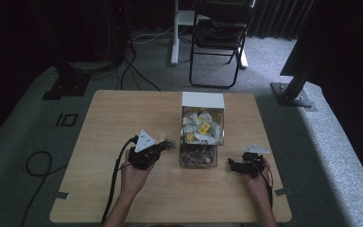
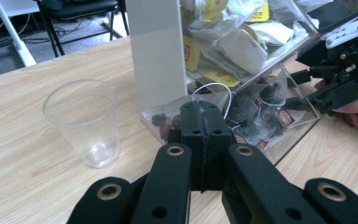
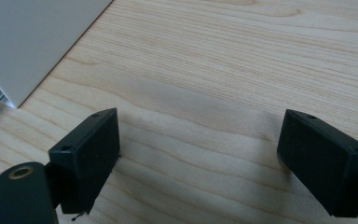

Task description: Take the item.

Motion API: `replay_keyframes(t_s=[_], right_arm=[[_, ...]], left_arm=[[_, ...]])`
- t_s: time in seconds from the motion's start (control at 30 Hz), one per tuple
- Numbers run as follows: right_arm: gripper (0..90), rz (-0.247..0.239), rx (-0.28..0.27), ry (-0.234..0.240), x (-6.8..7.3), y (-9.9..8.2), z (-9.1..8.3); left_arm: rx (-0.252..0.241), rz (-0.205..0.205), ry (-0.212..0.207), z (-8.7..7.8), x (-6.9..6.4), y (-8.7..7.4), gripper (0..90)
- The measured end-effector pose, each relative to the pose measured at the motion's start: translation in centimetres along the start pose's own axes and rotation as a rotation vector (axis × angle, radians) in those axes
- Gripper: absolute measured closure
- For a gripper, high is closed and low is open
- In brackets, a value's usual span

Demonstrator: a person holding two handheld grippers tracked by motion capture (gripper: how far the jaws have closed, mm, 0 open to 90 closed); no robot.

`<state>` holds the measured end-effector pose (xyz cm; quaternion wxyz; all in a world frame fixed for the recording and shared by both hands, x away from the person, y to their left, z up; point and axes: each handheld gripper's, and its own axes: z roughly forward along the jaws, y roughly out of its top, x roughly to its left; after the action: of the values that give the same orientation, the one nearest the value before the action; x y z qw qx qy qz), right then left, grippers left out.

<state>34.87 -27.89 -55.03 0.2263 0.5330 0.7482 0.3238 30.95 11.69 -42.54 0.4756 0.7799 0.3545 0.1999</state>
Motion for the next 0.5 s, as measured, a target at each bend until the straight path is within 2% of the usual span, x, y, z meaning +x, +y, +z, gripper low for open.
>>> replay_keyframes(t_s=[0.5], right_arm=[[12.6, 0.001, 0.0, 0.0, 0.0, 0.0, 0.0]], left_arm=[[0.004, -0.018, 0.035, 0.1, 1.2, 0.1, 90.0]])
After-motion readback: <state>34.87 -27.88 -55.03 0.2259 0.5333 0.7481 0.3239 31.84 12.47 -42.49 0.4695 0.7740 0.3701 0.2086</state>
